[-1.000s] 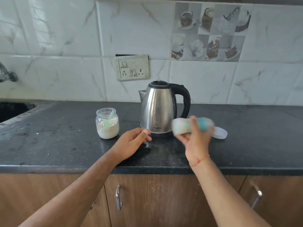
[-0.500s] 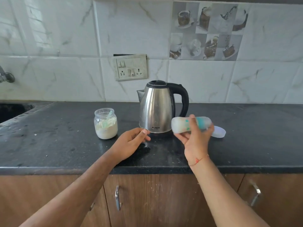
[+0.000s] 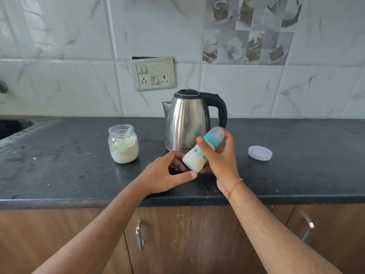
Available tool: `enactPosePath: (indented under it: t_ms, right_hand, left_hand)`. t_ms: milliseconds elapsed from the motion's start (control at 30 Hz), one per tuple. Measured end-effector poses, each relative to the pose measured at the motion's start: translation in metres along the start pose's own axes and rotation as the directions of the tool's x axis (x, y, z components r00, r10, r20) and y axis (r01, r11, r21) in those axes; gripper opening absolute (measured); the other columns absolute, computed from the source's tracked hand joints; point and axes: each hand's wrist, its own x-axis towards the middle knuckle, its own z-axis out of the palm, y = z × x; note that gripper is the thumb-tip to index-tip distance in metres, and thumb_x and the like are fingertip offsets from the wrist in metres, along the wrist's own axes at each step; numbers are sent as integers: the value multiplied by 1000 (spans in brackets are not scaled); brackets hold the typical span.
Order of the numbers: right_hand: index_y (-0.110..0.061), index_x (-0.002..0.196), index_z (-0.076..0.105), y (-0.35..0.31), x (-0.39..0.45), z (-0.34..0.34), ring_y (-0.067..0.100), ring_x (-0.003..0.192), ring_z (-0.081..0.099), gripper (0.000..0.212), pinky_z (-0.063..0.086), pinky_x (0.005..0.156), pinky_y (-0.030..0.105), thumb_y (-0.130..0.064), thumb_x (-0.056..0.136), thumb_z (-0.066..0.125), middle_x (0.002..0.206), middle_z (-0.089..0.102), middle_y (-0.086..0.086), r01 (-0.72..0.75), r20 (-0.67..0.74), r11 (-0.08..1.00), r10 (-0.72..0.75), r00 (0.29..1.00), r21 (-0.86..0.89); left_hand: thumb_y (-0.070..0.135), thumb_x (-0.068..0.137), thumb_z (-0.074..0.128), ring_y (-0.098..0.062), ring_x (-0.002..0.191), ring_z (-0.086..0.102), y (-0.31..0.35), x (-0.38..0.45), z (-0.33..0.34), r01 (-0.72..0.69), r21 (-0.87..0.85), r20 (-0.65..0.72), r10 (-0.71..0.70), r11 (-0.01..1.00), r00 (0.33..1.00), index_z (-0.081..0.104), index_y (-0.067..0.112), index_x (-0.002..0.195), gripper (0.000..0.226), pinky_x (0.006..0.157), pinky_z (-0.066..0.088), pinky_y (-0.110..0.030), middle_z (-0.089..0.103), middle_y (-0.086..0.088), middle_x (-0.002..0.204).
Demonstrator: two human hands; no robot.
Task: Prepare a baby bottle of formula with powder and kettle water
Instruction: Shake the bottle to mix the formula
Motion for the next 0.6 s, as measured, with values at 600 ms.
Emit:
enactPosePath:
  t_ms: [600]
  right_hand:
    - [-47, 158, 34, 11, 8, -5, 35, 122, 71, 68, 56, 91, 56, -27, 103, 70, 124, 77, 11, -48, 392, 994, 84, 916, -101]
  left_hand:
    - [64, 104, 46, -28, 119, 69, -7, -5, -12, -22, -422, 24, 36, 907, 999, 75, 20, 124, 57, 114, 52, -50, 80, 2, 118]
